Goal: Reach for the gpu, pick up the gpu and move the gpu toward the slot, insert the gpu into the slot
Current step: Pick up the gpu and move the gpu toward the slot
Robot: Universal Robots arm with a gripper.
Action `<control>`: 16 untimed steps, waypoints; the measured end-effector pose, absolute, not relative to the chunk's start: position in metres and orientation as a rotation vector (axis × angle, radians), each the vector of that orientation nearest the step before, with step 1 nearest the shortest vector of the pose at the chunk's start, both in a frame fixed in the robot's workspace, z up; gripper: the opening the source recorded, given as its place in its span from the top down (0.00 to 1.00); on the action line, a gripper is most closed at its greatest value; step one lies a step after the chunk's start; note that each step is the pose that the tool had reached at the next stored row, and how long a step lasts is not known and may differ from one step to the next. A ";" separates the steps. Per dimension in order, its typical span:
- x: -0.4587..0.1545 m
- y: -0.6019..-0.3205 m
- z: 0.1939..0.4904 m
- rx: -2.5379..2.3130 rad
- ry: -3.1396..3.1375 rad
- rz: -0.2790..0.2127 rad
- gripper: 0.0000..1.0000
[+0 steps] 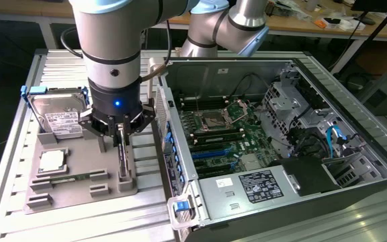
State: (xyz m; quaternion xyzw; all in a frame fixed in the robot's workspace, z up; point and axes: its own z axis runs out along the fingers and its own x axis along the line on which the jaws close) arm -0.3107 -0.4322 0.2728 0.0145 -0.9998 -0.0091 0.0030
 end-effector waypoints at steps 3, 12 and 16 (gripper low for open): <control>-0.311 -0.432 0.280 0.045 -3.135 -0.029 0.73; -0.311 -0.432 0.299 0.046 -3.136 -0.029 0.73; -0.311 -0.432 0.308 0.046 -3.137 -0.029 0.73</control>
